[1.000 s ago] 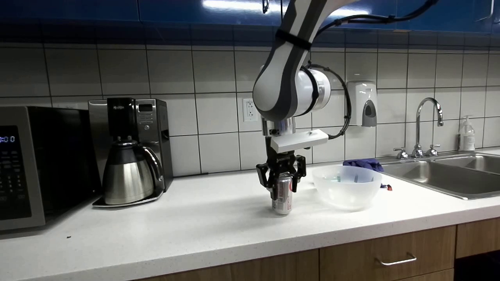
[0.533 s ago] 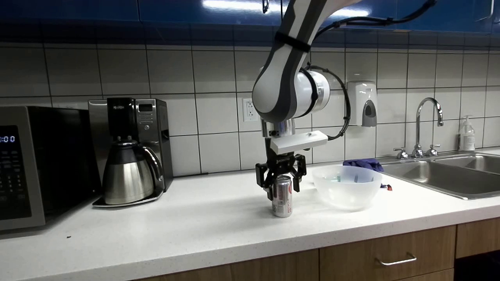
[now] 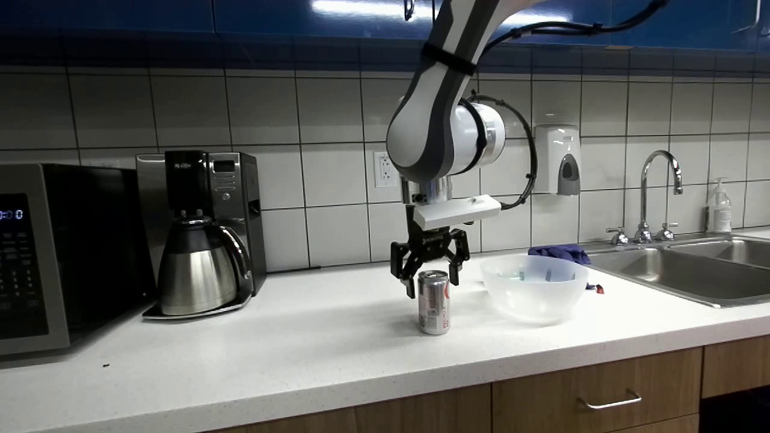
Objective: Remove the grey can from the plastic bowl
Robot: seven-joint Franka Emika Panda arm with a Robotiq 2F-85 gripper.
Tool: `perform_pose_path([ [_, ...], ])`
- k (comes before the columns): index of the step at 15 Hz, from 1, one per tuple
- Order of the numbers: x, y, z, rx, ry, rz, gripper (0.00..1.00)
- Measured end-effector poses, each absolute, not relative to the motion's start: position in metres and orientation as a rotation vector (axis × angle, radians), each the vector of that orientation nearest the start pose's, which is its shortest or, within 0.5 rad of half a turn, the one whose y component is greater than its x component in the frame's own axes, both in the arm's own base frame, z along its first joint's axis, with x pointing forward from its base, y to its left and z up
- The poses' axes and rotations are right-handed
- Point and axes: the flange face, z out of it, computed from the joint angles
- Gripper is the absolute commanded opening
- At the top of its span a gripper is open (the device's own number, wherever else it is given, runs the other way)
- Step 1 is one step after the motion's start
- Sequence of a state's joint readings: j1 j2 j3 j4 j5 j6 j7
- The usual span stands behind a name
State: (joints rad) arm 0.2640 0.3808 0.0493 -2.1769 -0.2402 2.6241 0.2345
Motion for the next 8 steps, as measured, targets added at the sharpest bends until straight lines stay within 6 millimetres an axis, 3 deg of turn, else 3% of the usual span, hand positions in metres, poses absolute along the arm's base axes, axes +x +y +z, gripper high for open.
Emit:
perform_pose_path([
  [8, 0.544, 0.183, 0.262, -3.179, -0.445, -0.26, 1.0],
])
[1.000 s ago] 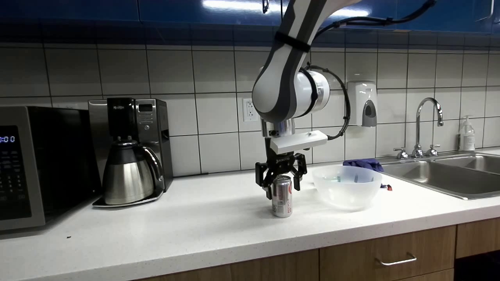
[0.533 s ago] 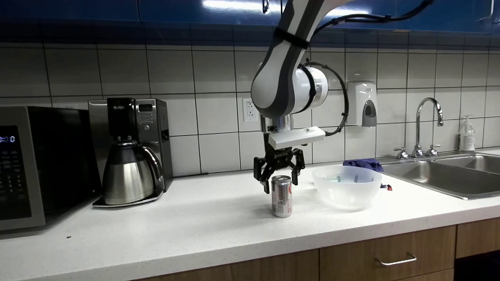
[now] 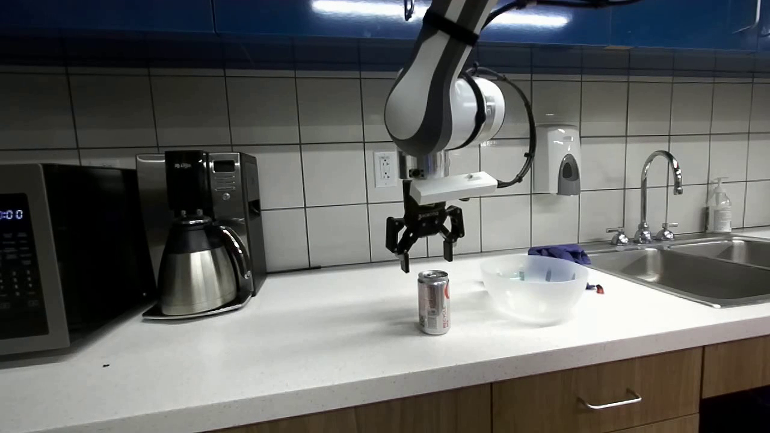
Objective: Remove the grey can from the plastic bowl
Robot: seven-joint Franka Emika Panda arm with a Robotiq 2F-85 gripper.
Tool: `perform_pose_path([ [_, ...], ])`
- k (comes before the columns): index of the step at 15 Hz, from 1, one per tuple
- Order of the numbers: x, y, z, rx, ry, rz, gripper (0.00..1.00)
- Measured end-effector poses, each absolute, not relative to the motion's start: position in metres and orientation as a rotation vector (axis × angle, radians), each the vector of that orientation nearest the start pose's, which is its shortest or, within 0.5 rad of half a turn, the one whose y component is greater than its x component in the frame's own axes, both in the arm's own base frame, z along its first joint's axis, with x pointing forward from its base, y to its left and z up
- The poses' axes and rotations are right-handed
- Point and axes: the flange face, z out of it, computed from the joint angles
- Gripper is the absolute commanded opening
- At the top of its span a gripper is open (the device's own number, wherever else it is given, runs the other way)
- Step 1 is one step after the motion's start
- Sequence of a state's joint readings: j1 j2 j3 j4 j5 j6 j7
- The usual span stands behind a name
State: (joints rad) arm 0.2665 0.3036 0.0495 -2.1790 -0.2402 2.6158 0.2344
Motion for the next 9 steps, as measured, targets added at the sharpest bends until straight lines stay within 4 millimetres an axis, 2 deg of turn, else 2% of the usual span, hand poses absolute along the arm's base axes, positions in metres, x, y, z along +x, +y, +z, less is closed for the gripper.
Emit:
perform_pose_path([
  [4, 0.538, 0.182, 0.293, -3.196, -0.439, -0.247, 1.0],
  [9, 0.513, 0.178, 0.341, -3.217, -0.431, -0.205, 1.0],
])
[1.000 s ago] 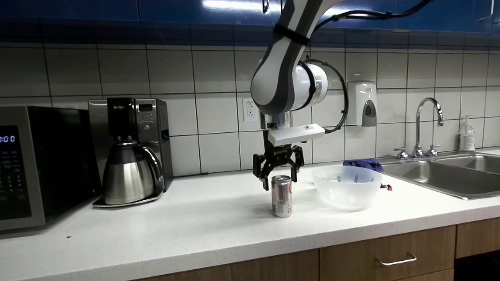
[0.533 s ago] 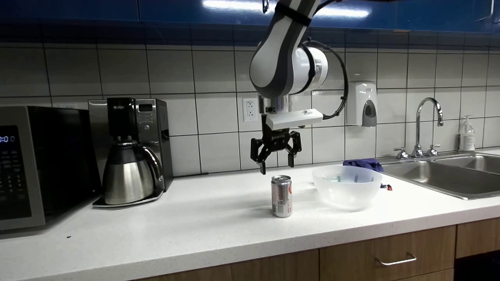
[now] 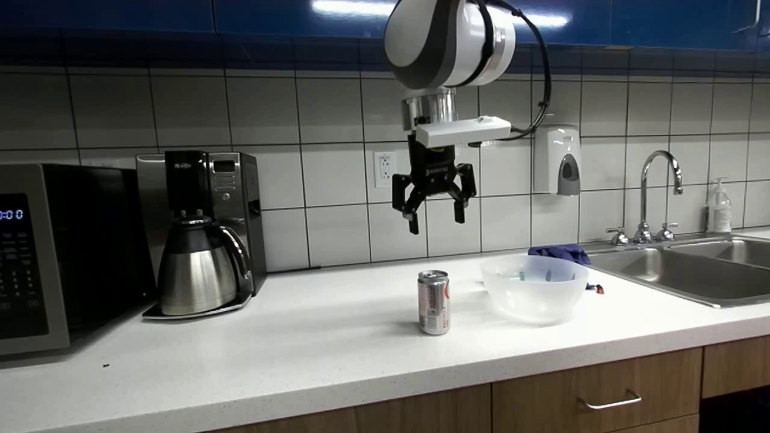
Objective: Remove the grey can from the plastic bowl
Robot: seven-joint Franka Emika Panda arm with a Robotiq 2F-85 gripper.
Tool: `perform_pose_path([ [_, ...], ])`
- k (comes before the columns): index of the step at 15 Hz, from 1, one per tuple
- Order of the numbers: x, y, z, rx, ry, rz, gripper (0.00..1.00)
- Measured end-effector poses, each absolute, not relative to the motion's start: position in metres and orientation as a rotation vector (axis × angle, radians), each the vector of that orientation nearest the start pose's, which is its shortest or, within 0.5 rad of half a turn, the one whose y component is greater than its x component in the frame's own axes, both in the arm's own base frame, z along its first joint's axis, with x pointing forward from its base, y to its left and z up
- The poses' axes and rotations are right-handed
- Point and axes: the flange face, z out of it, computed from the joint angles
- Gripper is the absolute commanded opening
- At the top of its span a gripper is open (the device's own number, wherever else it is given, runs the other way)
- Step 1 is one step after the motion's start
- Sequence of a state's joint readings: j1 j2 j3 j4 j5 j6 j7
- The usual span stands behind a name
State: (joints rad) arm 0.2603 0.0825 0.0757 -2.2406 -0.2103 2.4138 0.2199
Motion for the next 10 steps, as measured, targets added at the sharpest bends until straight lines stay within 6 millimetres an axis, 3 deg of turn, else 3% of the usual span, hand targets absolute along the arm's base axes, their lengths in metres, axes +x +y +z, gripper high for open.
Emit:
perform_pose_path([
  [10, 0.443, 0.159, 0.426, -3.198, -0.434, -0.181, 1.0],
])
